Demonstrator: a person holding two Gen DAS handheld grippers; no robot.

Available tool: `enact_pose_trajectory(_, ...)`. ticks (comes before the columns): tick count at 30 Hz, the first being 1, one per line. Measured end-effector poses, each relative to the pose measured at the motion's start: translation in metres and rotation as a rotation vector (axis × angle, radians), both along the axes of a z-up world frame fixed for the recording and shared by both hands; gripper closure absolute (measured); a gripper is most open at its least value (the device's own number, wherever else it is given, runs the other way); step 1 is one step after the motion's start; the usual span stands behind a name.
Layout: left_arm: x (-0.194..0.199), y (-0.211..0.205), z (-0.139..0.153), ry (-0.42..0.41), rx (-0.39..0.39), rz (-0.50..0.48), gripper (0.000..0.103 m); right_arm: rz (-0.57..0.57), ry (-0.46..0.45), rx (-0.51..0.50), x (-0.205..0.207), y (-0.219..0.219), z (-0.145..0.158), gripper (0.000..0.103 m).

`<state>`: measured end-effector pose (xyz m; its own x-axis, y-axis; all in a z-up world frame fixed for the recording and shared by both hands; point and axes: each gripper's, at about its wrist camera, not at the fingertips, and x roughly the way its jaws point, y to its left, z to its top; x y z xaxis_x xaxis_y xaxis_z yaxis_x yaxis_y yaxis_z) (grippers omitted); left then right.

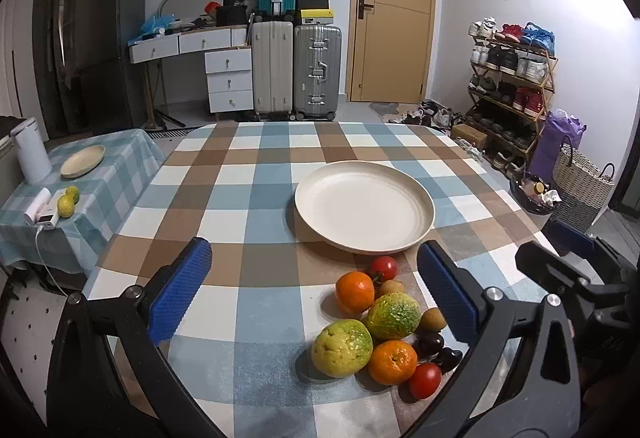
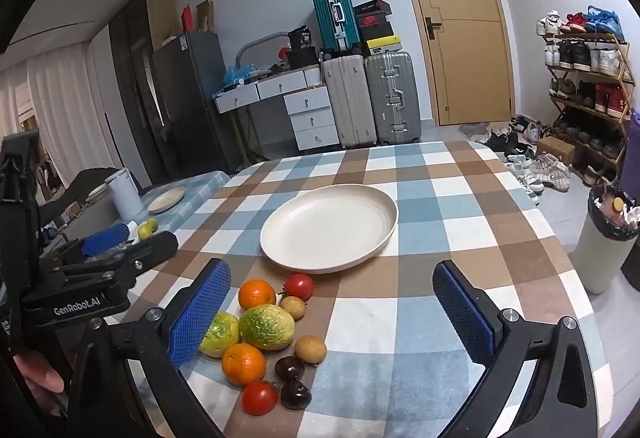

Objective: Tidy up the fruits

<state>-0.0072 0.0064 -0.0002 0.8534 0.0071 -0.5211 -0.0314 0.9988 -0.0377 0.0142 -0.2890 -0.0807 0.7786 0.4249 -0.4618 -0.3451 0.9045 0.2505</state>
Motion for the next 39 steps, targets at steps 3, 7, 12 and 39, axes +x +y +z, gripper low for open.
enact_pose_trajectory(3,0.0003,0.0001,0.0003,-0.004,-0.002,0.002,0.000,-0.002,-0.005,-0.003,-0.0001,0.0006,0.0015,0.000)
enact_pose_trajectory(7,0.0004,0.0005,0.0004,-0.004,-0.001,0.003,0.000,-0.004,0.004,-0.011,0.0018,0.0012,0.0013,0.000)
enact_pose_trajectory(12,0.0005,0.0001,0.0002,-0.002,-0.004,0.001,0.000,-0.006,0.001,-0.012,0.0022,0.0006,0.0020,0.000)
enact_pose_trajectory(39,-0.0004,0.0016,-0.0013,0.000,-0.013,0.002,0.000,-0.005,-0.010,-0.020,-0.0004,0.0020,0.0042,0.000)
